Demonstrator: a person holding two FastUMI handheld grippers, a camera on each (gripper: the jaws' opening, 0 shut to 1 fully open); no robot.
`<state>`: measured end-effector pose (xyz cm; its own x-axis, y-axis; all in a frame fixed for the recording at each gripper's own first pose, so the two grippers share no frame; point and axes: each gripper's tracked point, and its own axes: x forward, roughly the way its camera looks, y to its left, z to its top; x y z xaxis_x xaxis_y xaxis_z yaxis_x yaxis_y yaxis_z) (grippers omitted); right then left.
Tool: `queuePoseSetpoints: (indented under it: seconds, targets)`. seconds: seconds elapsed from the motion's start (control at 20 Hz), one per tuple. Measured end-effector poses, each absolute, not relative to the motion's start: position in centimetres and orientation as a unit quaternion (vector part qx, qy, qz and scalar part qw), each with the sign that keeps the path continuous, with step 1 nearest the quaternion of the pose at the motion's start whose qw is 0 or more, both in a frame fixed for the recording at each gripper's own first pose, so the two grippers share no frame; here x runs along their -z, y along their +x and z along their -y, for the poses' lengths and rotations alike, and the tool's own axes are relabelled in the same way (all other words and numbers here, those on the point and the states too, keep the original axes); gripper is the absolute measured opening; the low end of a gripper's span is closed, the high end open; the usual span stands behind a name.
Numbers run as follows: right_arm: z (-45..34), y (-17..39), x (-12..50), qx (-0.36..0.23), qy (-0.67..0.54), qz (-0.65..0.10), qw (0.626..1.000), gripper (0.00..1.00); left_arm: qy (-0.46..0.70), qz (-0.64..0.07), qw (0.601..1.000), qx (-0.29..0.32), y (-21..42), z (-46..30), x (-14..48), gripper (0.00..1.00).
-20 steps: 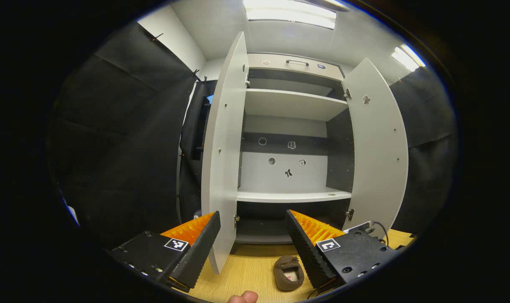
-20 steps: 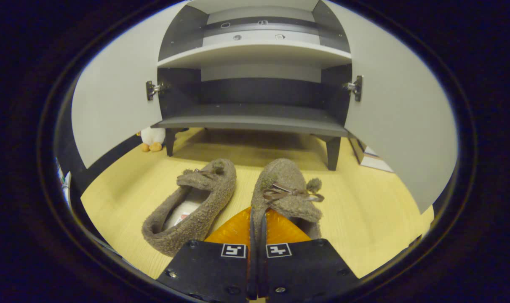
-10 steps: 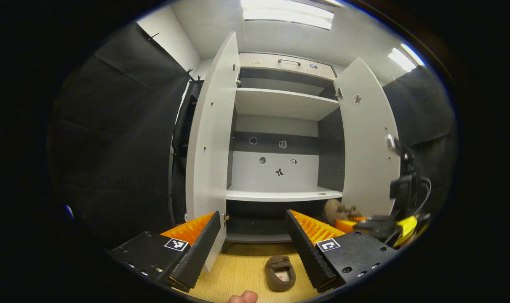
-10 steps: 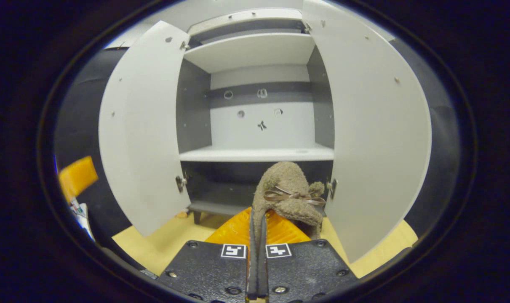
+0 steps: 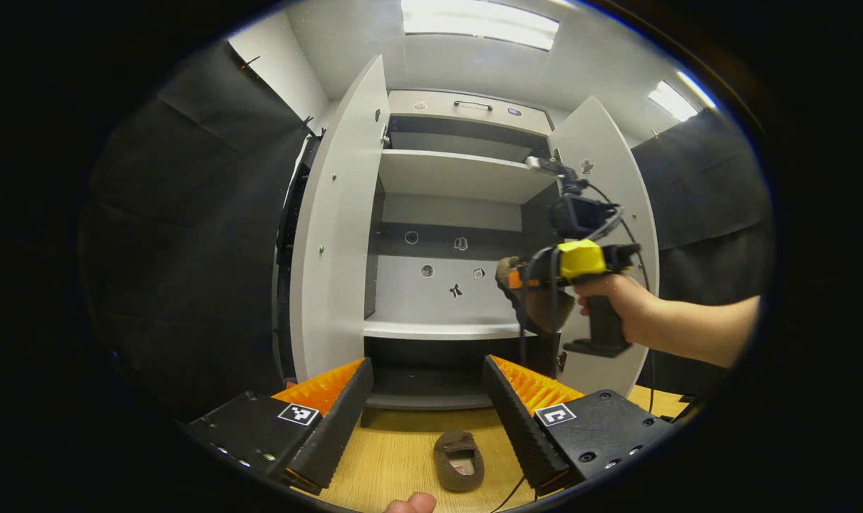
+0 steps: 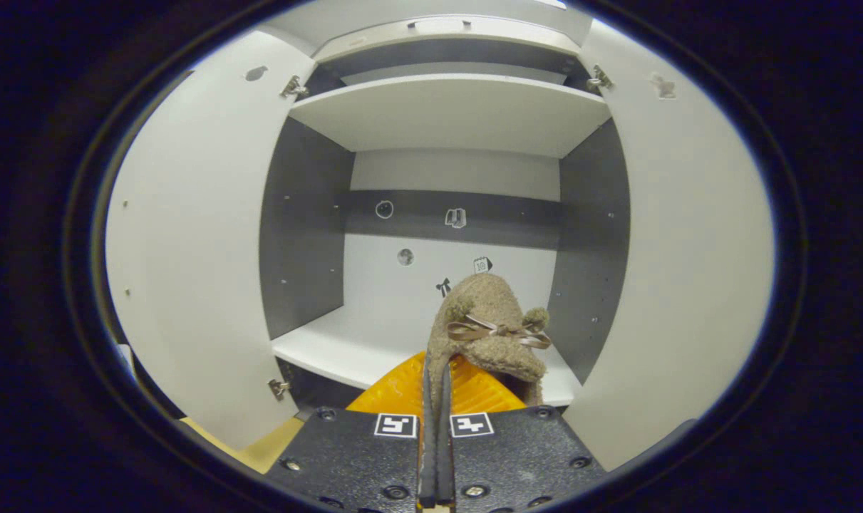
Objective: Grab one shoe with the right hand and put it into the shoe cabinet, grab the other shoe with the left hand and put it into the shoe cabinet; then close the right door with the right hand and the left door with the left hand.
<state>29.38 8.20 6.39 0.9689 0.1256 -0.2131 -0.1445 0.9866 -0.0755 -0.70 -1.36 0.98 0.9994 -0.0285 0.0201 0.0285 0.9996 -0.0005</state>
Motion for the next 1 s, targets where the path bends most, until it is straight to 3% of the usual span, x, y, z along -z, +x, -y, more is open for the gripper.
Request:
queuePoseSetpoints:
  seconds: [0.4, 0.65, 0.9, 0.95, 1.0]
  targets:
    - [-8.0, 41.5, -1.9, -0.015, -0.098, -0.205, 0.974, 0.04, -0.009, 0.011, 1.0, 0.007, 0.0, 0.1, -1.0, 0.94]
    - [-9.4, 42.9, 1.3, -0.012, -0.125, -0.26, 0.957, 0.04, -0.001, 0.0, 1.0, 0.003, 0.5, -0.9, -0.1, 0.94]
    - [-9.2, 43.9, 1.5, 0.006, -0.138, -0.261, 0.955, 0.05, -0.012, -0.002, 1.0, -0.008, 0.1, -1.7, 0.2, 0.94]
    - [-9.1, 44.1, 1.5, 0.006, -0.141, -0.262, 0.955, 0.12, -0.014, -0.005, 1.0, -0.008, 0.0, -1.7, 0.3, 0.94]
    - [-9.0, 44.0, 1.6, 0.008, -0.143, -0.263, 0.954, 0.12, -0.013, -0.007, 1.0, -0.008, 0.1, -1.8, 0.3, 0.94]
